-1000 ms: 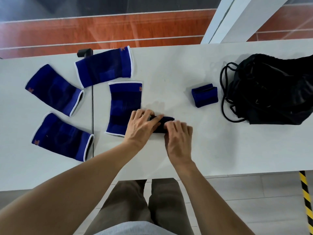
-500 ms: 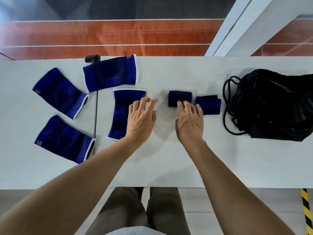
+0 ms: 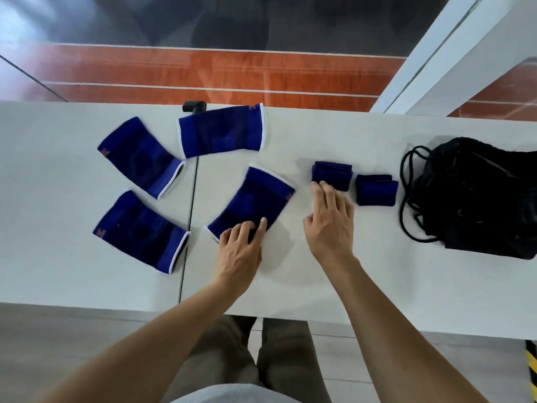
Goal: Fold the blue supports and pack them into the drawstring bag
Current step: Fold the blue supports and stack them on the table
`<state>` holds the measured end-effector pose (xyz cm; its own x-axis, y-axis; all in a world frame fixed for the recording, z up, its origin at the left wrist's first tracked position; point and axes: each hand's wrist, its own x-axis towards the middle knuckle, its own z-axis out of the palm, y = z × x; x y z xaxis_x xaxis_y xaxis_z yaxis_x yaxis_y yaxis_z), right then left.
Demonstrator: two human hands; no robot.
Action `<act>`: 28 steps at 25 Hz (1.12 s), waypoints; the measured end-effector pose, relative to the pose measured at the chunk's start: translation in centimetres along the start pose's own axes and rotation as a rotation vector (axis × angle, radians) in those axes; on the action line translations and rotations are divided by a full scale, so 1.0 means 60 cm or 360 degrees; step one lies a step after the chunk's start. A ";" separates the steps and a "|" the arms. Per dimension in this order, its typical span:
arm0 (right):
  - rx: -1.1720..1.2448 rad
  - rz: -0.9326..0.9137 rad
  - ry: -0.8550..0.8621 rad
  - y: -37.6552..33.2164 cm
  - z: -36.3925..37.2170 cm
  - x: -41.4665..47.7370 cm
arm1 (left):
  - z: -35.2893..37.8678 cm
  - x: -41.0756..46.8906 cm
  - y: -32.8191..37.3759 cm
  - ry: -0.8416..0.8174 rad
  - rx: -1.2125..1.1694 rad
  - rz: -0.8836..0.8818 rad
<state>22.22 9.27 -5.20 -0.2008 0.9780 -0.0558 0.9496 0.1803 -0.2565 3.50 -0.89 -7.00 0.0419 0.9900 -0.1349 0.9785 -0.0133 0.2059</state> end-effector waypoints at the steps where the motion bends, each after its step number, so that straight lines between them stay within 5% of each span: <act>1: 0.0041 -0.0128 -0.0046 -0.014 0.010 -0.014 | 0.000 -0.010 0.000 -0.0025 0.0020 0.0052; 5: 0.0140 -0.0441 -0.0332 -0.034 0.045 -0.047 | 0.002 -0.053 -0.021 -0.0081 -0.0083 0.0080; 13: 0.0147 -0.0362 -0.0342 -0.035 0.043 -0.081 | -0.030 -0.060 -0.064 -0.0013 -0.0522 0.0052; 18: 0.0091 -0.0186 -0.0035 -0.048 0.040 -0.106 | -0.100 -0.034 -0.069 0.0052 -0.0830 -0.0180; 23: 0.1084 0.0325 -0.0341 -0.064 -0.011 -0.119 | -0.177 0.039 -0.082 0.0147 -0.1256 -0.0527; 28: 0.1425 0.0595 -0.0182 -0.085 -0.007 -0.107 | -0.222 0.122 -0.083 0.0309 -0.1099 -0.0389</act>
<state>18.76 2.10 -3.13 0.0091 0.9316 -0.3635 0.4321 -0.3315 -0.8387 -3.75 8.30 3.93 -0.2588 0.9613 -0.0950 0.6036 0.2377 0.7610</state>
